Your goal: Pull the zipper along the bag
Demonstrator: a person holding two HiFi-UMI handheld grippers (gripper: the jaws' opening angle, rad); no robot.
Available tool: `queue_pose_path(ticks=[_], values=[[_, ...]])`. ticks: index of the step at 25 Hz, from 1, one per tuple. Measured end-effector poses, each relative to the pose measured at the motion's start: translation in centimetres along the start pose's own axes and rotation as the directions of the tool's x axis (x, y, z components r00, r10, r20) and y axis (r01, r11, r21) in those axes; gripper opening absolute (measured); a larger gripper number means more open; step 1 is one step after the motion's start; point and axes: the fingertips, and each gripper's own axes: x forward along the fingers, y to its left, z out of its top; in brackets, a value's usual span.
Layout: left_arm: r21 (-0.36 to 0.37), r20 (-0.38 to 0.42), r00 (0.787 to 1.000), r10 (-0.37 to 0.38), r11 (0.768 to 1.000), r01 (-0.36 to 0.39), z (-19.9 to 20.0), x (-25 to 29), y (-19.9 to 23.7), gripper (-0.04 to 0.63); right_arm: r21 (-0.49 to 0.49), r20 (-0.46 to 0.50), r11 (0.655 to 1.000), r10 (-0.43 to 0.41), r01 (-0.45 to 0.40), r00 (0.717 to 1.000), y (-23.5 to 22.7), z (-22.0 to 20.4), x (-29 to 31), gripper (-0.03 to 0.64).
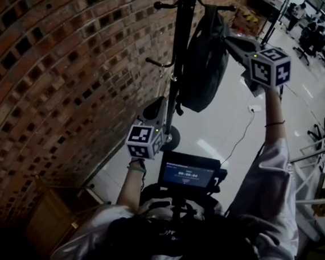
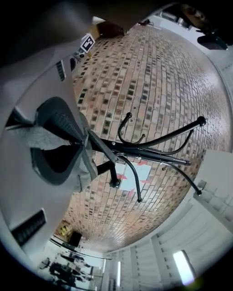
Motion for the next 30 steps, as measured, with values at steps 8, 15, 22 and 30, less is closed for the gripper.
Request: queue_pose_path(ticks=[8, 15, 22, 30], values=[[0.000, 0.001, 1.000, 0.004, 1.000, -0.004, -0.1, 0.0, 0.1, 0.006, -0.274, -0.033, 0.956, -0.119, 0.106, 0.992, 1.4, 1.4, 0.3, 0.008], [-0.006, 0.005, 1.000, 0.011, 1.000, -0.011, -0.1, 0.0, 0.3, 0.006, -0.385, -0.050, 0.911, -0.184, 0.151, 0.982, 1.5, 1.1, 0.7, 0.008], [-0.030, 0.006, 1.000, 0.023, 0.999, -0.023, 0.0, -0.1, 0.7, 0.006, -0.315, -0.047, 0.939, -0.157, 0.134, 0.986, 1.9, 1.0, 0.1, 0.006], [-0.027, 0.019, 0.999, -0.027, 0.999, 0.028, 0.4, 0.7, -0.6, 0.006, -0.250, -0.072, 0.964, -0.115, 0.093, 0.991, 2.5, 1.3, 0.1, 0.008]])
